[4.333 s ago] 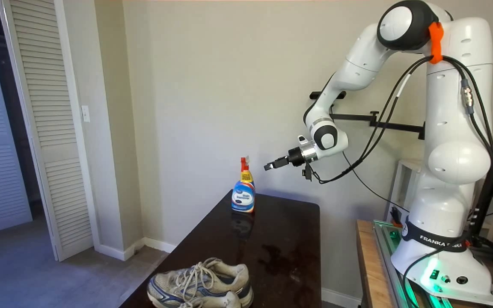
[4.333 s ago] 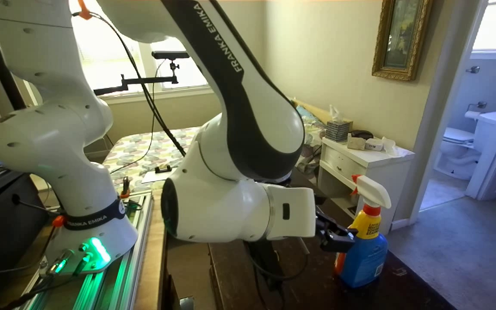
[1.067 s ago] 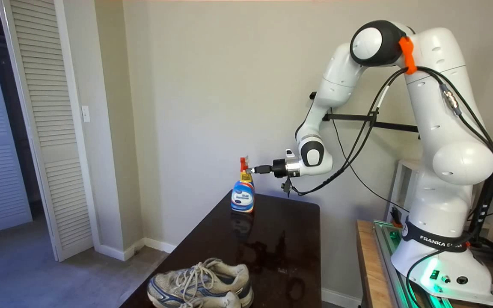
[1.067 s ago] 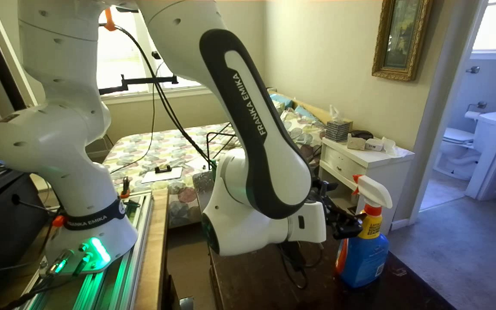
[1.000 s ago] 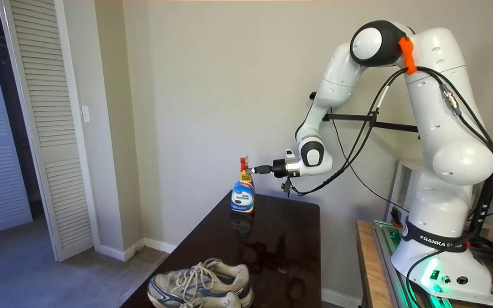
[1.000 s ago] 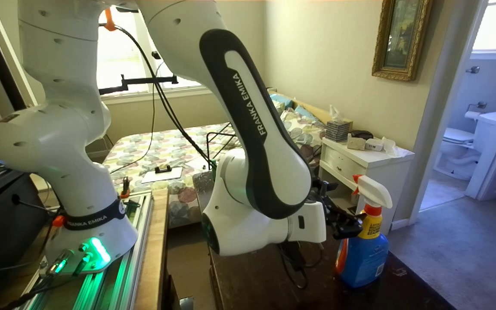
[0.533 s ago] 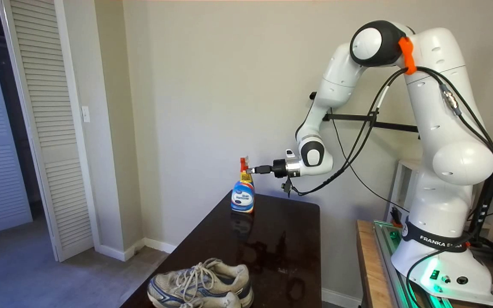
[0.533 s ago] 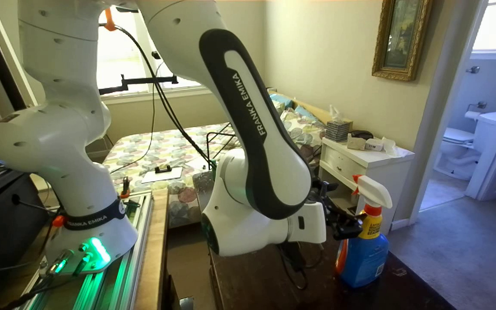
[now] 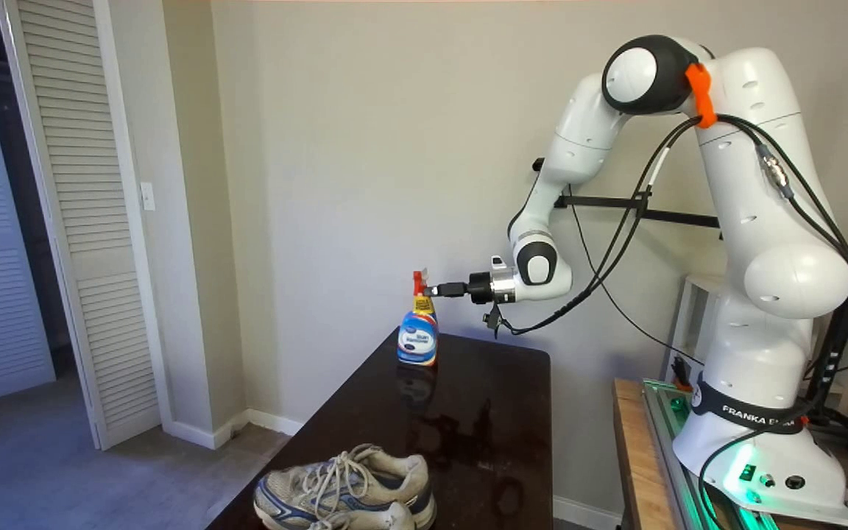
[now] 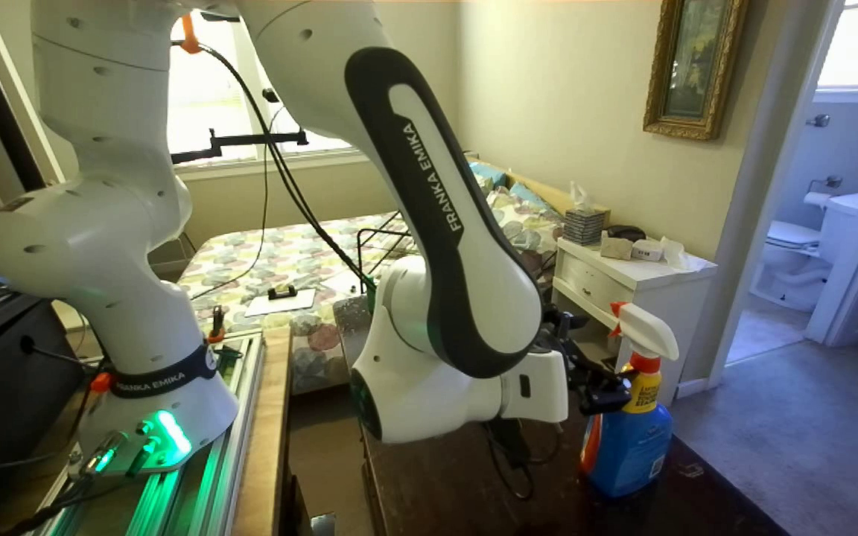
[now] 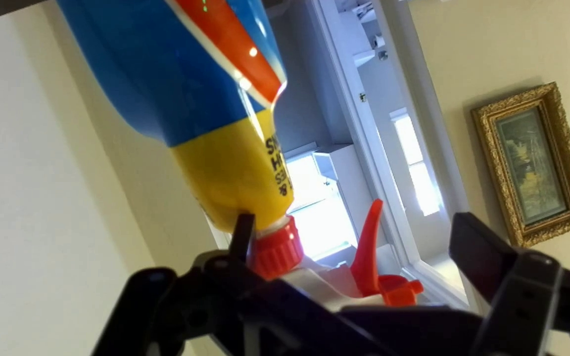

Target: Move the blue bottle forwards

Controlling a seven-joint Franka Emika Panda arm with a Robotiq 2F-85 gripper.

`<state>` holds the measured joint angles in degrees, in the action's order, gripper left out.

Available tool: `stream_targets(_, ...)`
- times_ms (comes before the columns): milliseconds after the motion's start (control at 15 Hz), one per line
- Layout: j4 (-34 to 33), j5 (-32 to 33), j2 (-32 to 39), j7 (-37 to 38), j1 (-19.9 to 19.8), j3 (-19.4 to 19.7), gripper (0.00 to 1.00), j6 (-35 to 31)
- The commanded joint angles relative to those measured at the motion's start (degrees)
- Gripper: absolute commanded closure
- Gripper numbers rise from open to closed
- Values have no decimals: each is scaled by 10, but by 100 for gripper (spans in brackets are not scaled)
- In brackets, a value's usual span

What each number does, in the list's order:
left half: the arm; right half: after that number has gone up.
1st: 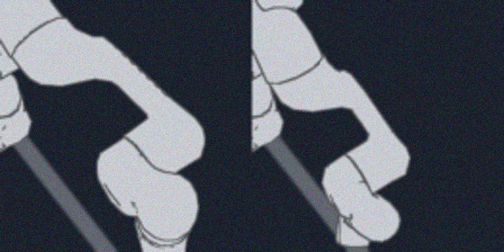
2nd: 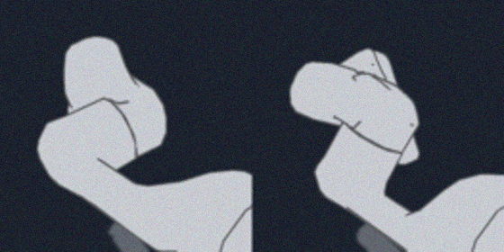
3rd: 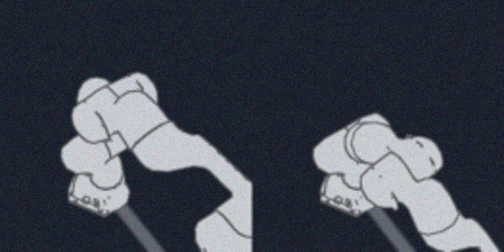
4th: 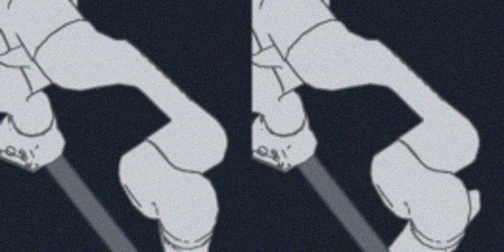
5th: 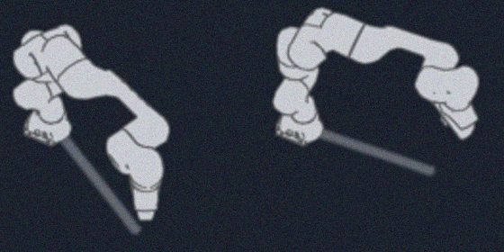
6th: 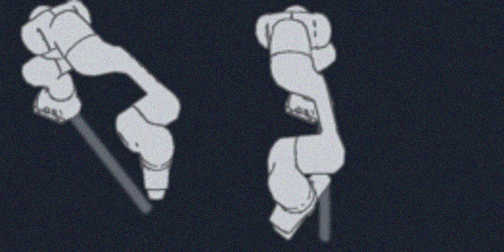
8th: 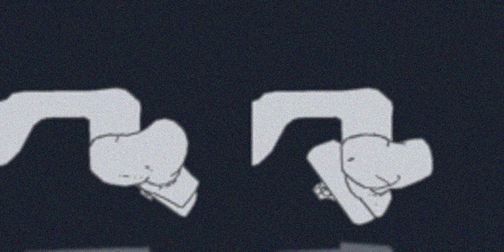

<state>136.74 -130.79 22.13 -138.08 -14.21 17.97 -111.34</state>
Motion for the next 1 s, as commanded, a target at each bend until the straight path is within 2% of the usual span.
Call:
stream_targets(0,-26,-13,15,16,3,3,0,-7)
stream_targets(933,-116,-74,84,10,14,-15,0,-19)
